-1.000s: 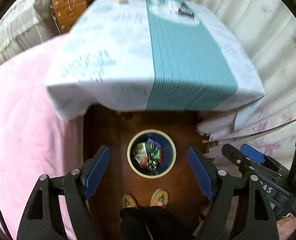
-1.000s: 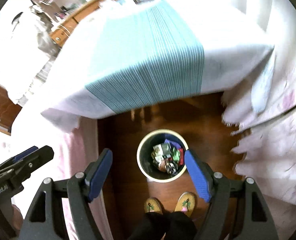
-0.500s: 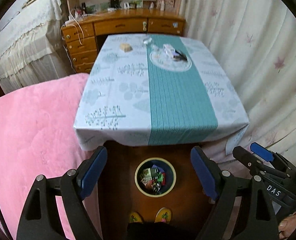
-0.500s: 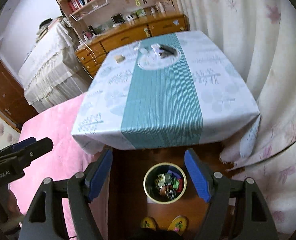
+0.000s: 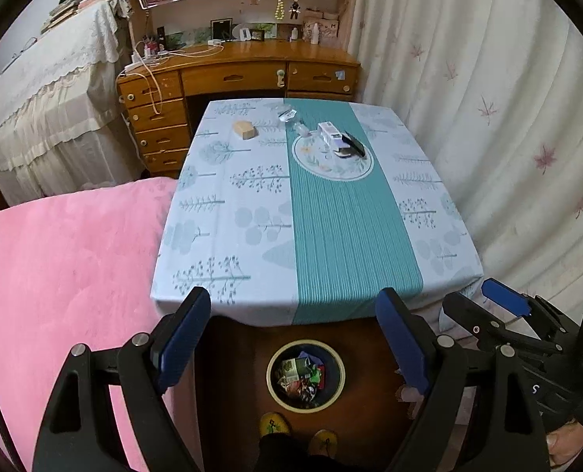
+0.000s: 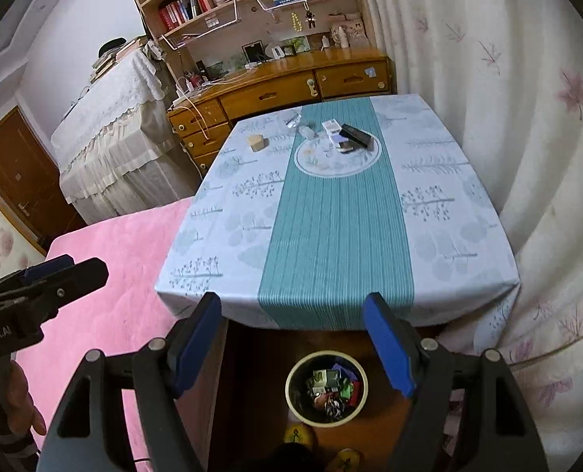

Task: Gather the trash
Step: 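Raise both tools back toward the table, then grasp the white-and-purple box with the left tool while the right tool grasps the black card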

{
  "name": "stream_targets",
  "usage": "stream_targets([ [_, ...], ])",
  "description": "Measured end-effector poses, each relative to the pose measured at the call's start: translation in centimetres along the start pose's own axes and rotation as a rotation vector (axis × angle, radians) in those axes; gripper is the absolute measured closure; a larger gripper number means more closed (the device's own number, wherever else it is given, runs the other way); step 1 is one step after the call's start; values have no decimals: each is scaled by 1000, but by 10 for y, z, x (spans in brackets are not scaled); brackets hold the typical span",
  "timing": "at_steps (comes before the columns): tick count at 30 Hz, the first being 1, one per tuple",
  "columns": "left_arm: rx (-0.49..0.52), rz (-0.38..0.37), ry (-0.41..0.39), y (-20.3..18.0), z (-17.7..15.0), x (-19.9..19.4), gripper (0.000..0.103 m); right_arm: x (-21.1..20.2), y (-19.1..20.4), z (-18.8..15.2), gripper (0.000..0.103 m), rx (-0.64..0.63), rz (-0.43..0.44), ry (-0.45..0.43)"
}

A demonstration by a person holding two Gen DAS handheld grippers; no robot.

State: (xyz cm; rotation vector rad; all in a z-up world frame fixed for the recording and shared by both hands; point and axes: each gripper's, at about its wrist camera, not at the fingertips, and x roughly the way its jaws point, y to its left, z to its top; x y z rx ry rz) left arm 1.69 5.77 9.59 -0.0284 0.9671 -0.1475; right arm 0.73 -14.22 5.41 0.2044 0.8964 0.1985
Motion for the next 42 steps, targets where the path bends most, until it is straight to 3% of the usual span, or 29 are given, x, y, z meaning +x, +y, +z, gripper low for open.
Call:
stream_targets([
  [11,93,-49,-26,23,67,48,18,37,11,53,28,55,-130,-32],
  [19,140,-68,-4,25,104,89,18,63,2,79,28,32,-211,-27],
  [29,129,-38,26,3,155,154,18,131,-34,131,29,-138,-234,-17],
  [35,64,1,72,-22,193,217,18,196,-69,173,35,-269,-196,-16],
  [42,-114,-39,151,-36,228,309,18,287,-107,205,38,-444,-177,26],
])
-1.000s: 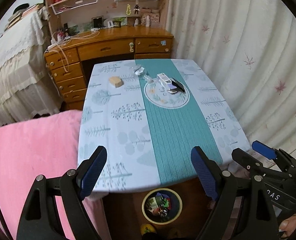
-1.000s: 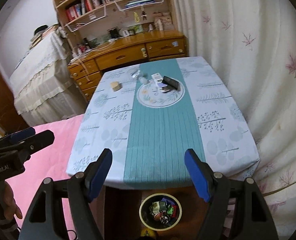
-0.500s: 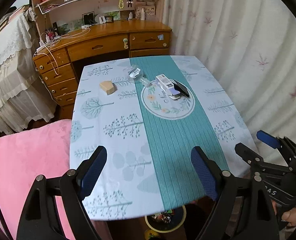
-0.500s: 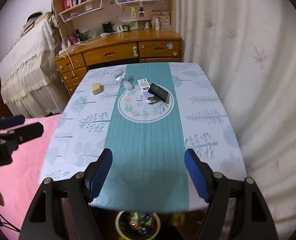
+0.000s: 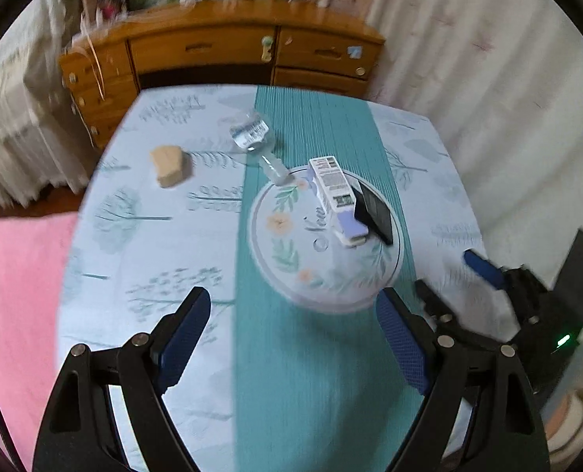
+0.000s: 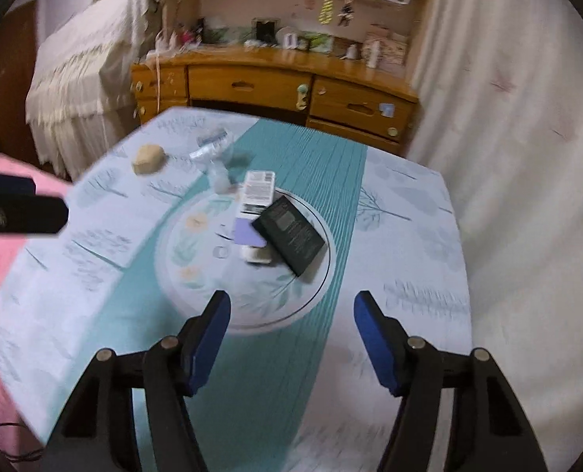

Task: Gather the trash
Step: 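Grasp the white-and-purple box with the left tool while the right tool grasps the black card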

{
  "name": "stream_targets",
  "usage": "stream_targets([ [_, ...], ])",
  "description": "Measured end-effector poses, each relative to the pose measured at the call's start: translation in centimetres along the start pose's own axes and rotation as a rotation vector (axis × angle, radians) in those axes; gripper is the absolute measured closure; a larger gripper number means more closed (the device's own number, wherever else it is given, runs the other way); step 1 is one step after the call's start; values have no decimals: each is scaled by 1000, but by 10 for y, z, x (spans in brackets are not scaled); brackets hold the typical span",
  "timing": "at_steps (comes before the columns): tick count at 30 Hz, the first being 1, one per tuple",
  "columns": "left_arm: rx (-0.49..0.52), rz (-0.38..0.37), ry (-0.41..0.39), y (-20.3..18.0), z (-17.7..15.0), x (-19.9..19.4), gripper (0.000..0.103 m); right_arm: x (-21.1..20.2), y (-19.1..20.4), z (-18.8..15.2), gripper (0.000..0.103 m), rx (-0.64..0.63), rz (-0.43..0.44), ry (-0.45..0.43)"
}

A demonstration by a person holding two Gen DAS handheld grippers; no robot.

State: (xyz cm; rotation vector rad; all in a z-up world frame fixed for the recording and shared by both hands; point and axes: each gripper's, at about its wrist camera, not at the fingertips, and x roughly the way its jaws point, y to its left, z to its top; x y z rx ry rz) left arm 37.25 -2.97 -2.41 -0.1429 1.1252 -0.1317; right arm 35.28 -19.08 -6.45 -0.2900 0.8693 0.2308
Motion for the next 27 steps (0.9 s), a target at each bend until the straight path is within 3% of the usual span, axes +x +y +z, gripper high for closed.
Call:
stream_targets([
  [7,-53,67,77,0,15,62,18,70,1,2,45,-136,4,25],
  [14,-69,95,100,4,24,76,18,97,2,13,47,-169,23,15],
  [15,-71,92,102,4,26,77,18,98,1,15,50,-168,36,13],
  [20,-45,81,97,-6,39,81,18,107,-8,25,81,-144,99,36],
  [24,-29,63,95,-17,54,87,18,113,-28,30,92,-49,159,68],
  [27,-43,41,107,-24,66,96,18,116,-45,31,94,25,202,87],
])
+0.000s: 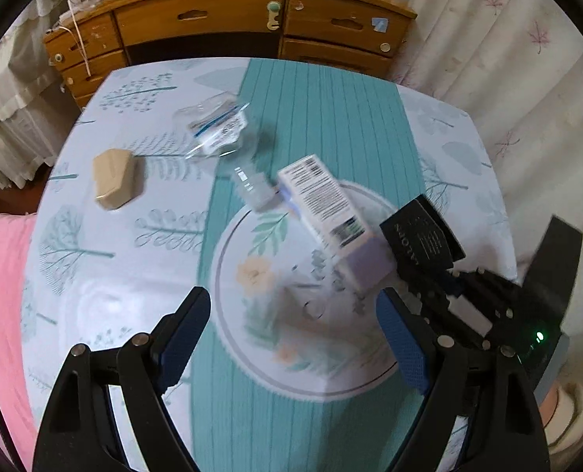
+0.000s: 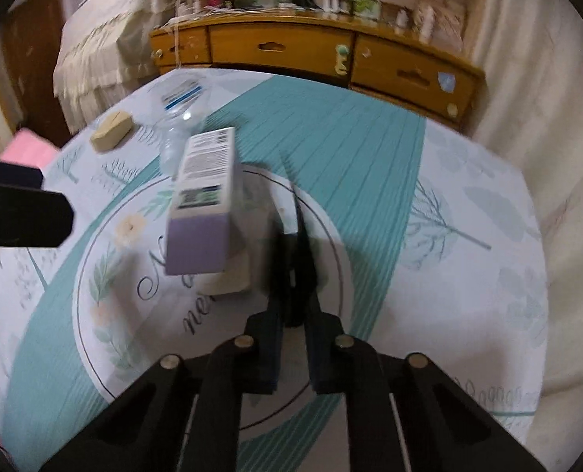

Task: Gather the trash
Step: 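Grasp the white-and-purple box with the left tool while the right tool grasps the black card, then carry the white-and-purple box and black card over the bin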

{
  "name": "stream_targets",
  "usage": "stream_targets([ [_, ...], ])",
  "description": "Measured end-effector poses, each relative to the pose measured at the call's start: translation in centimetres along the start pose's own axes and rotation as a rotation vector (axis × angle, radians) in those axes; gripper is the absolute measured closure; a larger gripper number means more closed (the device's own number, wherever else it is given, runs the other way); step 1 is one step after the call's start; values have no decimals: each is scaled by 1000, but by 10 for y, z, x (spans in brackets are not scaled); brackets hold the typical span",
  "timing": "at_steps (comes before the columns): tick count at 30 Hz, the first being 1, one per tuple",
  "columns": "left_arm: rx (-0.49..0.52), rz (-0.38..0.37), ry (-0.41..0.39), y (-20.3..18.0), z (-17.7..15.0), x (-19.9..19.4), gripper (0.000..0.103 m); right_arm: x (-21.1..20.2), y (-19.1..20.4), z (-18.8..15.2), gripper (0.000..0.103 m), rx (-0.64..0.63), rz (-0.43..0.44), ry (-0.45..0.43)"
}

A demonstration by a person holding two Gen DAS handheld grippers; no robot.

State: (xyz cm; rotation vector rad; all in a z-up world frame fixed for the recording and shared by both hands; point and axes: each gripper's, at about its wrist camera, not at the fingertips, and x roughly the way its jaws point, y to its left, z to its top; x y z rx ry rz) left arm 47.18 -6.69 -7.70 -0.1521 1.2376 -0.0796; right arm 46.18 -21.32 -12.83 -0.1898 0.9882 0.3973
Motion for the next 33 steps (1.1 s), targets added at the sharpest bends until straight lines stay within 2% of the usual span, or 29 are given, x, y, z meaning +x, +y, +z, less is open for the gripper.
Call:
stream_targets([
  [5,-74,-34,49,-9,22,24,18,0,-19,0,94,90,45,18],
  [11,-159,17,86,-15,39,59,18,1,-38,2,94,190,62,25],
  [18,-252,26,90,-17,45,81,19,6,-54,10,94,261,66,25],
  [21,-258,18,96,-16,42,85,39,7,-56,12,94,275,70,24],
  [22,-251,7,104,-16,41,87,52,7,-55,12,94,276,71,24],
  [25,-224,-23,73,-16,34,82,68,4,-52,9,94,279,76,27],
  [33,-163,-21,14,-11,-2,52,69,-13,-32,-10,94,300,93,44],
])
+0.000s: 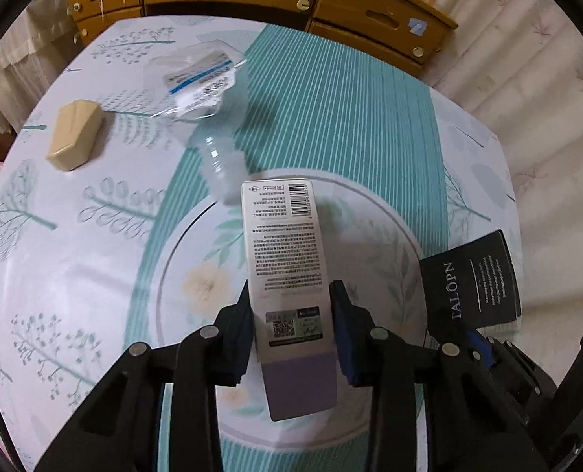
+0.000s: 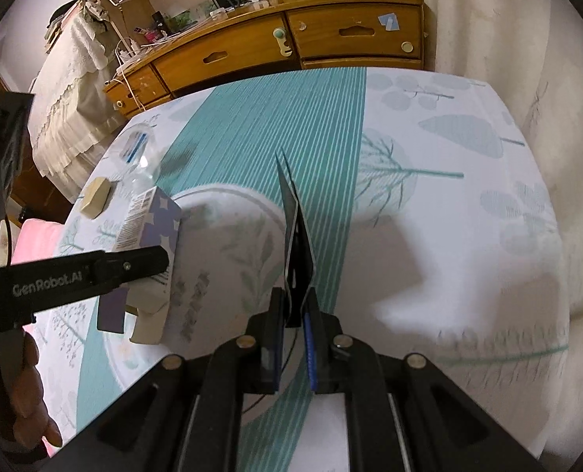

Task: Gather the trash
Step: 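Carry the white-and-purple box and black card over the bin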

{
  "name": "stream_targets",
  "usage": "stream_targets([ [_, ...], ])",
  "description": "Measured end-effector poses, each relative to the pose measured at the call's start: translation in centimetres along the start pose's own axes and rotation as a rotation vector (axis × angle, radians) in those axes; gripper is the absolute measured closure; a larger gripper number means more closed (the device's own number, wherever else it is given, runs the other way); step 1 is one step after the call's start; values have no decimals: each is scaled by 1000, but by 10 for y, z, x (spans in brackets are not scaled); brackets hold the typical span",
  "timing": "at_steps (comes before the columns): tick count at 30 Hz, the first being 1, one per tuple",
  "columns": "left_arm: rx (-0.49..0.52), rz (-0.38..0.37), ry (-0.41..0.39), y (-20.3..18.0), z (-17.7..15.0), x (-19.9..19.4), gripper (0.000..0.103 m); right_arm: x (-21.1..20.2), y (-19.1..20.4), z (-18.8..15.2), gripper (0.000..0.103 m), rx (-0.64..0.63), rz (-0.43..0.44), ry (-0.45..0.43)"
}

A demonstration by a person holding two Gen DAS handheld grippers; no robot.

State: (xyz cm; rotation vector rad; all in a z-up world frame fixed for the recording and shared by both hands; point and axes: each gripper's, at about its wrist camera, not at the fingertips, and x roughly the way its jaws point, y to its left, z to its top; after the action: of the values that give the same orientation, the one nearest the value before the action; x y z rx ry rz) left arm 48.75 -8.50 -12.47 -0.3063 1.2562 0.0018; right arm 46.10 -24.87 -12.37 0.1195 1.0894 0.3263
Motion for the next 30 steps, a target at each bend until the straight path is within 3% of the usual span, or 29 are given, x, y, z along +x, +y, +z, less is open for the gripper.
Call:
stream_targets([
  [11,85,-62,-49,51,-80,-81,69,-54,63,-68,94,19,-12,-32],
  [23,312,-155,-84,130,-209,-198,69,-149,173,-206,94,147,-90,-134],
  [30,412,-172,-41,166,-280,-231,69,-178,225,-279,94,192,-111,-90],
])
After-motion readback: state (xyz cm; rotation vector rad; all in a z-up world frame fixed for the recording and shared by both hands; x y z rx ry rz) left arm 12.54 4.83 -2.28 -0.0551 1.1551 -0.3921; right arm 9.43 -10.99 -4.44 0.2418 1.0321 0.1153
